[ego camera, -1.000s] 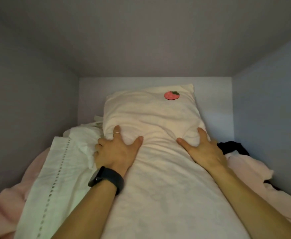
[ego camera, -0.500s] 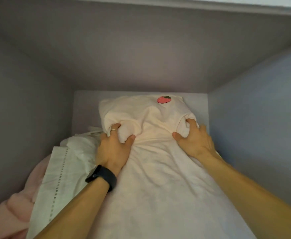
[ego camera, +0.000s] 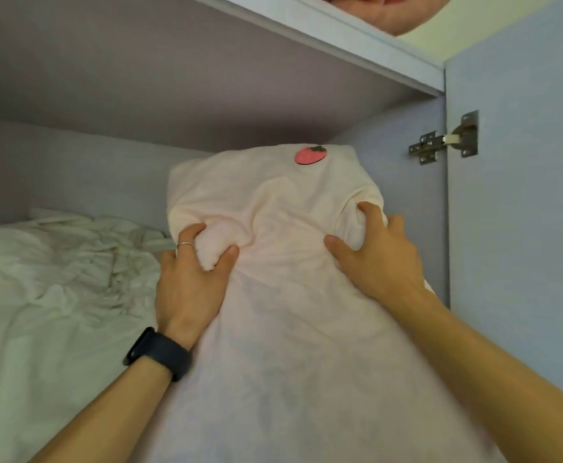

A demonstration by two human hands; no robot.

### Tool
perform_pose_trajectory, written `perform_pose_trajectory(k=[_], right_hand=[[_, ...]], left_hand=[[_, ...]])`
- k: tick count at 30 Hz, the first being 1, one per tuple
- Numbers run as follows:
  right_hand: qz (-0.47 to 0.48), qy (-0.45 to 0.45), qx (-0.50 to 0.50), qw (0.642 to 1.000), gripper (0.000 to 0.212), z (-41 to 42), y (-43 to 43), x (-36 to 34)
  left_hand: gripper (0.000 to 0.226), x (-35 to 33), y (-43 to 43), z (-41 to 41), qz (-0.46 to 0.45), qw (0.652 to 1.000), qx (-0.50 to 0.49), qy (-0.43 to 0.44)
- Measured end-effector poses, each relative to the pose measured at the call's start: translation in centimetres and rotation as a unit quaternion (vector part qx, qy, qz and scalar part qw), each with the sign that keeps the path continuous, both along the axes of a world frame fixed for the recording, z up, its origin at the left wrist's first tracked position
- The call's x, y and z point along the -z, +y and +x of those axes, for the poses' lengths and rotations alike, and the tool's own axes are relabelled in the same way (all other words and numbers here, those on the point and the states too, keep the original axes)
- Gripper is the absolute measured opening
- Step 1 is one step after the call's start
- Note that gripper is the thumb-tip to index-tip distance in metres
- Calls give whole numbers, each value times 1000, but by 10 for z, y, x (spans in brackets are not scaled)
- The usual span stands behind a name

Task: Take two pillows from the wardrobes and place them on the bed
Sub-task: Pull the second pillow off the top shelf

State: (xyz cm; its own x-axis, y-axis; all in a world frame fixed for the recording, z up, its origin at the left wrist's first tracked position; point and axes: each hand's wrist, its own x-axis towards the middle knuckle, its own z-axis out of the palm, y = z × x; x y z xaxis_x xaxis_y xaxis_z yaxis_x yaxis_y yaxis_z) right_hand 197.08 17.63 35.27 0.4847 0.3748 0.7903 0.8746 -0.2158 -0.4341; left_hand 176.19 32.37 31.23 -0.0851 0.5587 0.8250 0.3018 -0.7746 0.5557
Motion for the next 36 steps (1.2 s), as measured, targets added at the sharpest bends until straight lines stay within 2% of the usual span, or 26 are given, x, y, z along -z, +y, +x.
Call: perform_pose_trajectory(k=[4, 13, 17, 20, 26, 29, 36], right_hand=[[1, 5, 33, 999, 70, 10, -70, 35], [4, -35, 103, 994, 69, -6, -216, 131], [1, -2, 146, 989, 68, -15, -294, 180], [29, 34, 200, 979, 71, -18, -367, 221], [161, 114, 285, 938, 81, -47, -509, 309], [215, 143, 321, 911, 80, -70, -570, 342], [251, 175, 476, 824, 85, -129, -673, 379]], left_hand=[[61, 35, -49, 24, -17, 998, 53, 3], [62, 167, -166, 62, -78, 975, 195, -71], [63, 217, -229, 84, -122, 958, 256, -47], [63, 241, -284, 104, -121, 940, 319, -23], [69, 269, -401, 130, -31, 901, 430, 53], [67, 284, -460, 140, 37, 867, 491, 74], [63, 304, -566, 156, 33, 773, 615, 152]])
